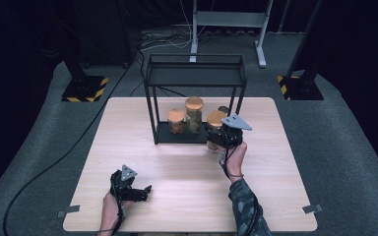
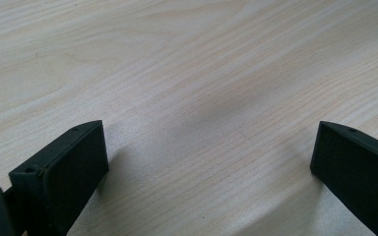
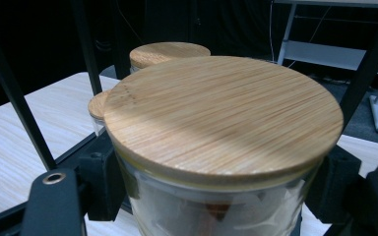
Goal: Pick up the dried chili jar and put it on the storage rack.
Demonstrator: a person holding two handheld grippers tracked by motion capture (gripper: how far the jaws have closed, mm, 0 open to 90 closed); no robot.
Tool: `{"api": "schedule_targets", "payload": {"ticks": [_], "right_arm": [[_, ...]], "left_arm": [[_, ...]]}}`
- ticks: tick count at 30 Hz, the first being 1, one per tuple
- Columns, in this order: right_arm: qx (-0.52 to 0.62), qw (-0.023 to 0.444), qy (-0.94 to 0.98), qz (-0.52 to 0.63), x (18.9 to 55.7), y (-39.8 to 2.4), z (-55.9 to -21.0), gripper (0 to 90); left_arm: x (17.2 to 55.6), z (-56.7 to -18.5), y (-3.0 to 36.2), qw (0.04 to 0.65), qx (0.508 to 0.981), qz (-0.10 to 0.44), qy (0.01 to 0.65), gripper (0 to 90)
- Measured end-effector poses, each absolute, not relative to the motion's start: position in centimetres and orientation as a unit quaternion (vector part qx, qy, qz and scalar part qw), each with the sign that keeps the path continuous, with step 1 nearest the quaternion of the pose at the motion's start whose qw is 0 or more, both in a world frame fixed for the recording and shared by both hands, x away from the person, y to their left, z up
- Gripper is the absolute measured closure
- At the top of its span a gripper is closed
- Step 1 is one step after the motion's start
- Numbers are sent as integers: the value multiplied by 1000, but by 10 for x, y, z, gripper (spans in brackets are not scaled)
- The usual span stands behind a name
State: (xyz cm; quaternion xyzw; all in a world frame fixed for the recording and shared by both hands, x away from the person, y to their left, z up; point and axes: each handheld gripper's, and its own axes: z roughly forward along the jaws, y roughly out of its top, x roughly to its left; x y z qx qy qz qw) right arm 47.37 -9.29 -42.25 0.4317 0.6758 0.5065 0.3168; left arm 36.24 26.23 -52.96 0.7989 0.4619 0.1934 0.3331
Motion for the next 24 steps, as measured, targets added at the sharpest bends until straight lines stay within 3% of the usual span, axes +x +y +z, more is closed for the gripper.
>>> {"api": "schedule_targets", "payload": {"ticks": [24], "right_arm": [[442, 320, 674, 498, 492, -84, -423, 244]], "left_arm": [[362, -530, 262, 333, 799, 193, 462, 2]]}}
